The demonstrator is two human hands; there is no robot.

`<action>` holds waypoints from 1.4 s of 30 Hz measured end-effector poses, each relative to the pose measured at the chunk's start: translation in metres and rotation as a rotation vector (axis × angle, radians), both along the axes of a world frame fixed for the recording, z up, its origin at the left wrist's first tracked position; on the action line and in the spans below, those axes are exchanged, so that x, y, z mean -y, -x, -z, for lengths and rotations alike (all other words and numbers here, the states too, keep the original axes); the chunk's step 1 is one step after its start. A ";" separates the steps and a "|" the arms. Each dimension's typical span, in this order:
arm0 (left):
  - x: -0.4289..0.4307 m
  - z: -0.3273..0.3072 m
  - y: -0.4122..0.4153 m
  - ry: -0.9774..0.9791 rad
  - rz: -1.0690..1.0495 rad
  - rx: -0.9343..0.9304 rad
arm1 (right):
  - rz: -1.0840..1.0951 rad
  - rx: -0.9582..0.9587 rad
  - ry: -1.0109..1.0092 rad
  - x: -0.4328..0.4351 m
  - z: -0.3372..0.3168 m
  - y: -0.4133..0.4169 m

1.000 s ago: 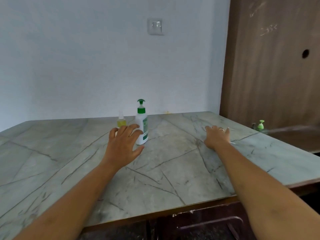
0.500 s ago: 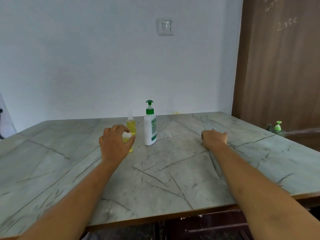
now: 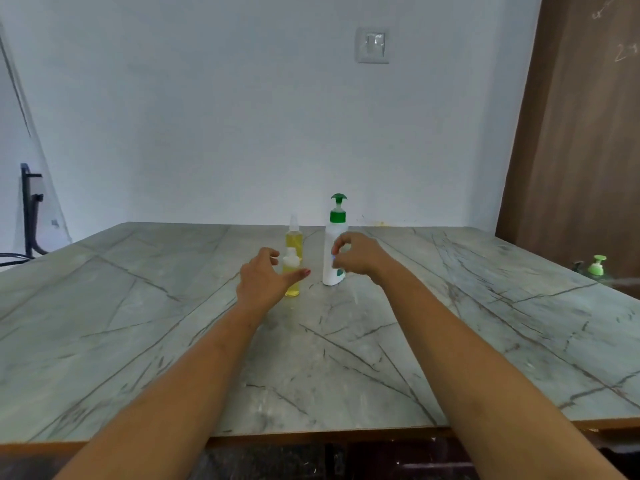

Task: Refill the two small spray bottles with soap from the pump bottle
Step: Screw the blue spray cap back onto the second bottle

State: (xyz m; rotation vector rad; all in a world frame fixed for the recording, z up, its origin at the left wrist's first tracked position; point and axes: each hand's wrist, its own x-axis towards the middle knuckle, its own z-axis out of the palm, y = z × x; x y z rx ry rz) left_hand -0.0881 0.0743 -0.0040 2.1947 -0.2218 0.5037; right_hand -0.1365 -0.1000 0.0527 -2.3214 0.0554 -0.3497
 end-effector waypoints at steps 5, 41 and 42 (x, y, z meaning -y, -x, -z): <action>-0.002 -0.003 -0.013 0.008 0.099 -0.136 | -0.122 0.230 -0.377 -0.034 -0.014 -0.014; -0.006 0.012 -0.015 -0.076 0.134 0.048 | -0.301 0.255 -0.371 -0.052 0.021 -0.038; -0.007 0.012 -0.015 -0.076 0.137 0.047 | -0.303 0.256 -0.361 -0.051 0.021 -0.038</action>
